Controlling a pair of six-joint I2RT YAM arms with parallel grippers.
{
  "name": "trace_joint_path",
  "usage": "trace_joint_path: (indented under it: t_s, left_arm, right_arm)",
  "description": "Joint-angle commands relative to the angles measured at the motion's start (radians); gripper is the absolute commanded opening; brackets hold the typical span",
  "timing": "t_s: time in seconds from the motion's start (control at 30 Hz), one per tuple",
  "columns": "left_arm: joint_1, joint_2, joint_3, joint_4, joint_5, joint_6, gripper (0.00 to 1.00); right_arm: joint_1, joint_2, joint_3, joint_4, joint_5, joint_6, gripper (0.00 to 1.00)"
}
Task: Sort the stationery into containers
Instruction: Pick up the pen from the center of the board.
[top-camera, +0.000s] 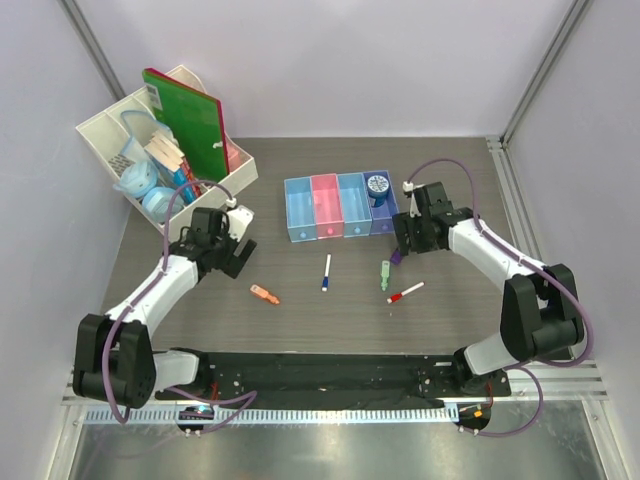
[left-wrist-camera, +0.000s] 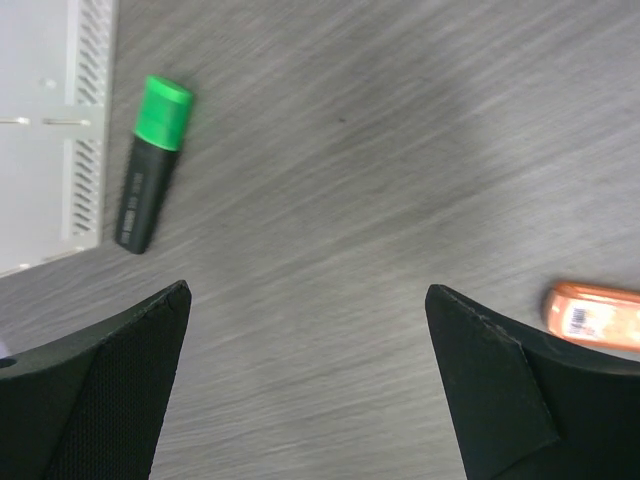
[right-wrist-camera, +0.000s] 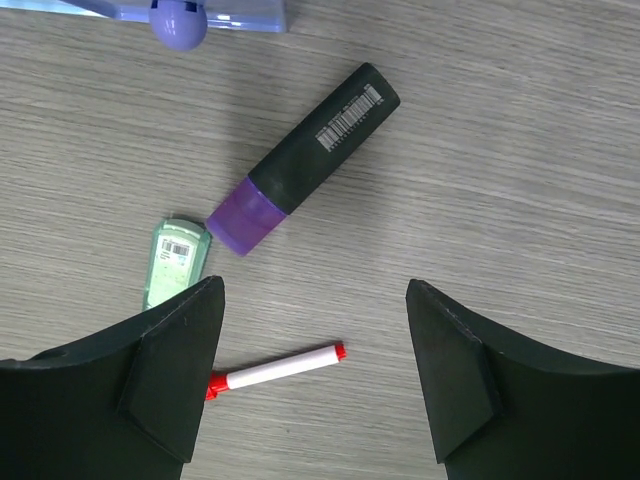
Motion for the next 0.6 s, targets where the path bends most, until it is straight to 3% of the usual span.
trace_joint_path:
  t_s: [0.0, 0.17, 0.4, 0.57]
  left_arm:
    - [0.014, -0.009, -0.004, 0.113, -0.09, 0.069, 1.0]
    - [0.08, 0.042, 0.008, 0.13, -0.035, 0.157, 1.0]
    - [0.268, 0.165, 0.083, 0.08, 0.18, 0.266, 1.0]
    - [0.309, 0.229, 0.101, 0.104, 0.239, 0.332, 1.0]
  right_arm:
    - [0.024, 0.002, -0.007, 0.086, -0.016, 0.05, 0.78]
    - [0.047, 0.024, -0.026, 0.129, -0.015, 0.066, 0.78]
    - [0.09, 0.086, -0.052, 0.167, 0.049, 0.073, 0.78]
    - [0.108, 0.125, -0.043, 0.187, 0.071, 0.077, 0.78]
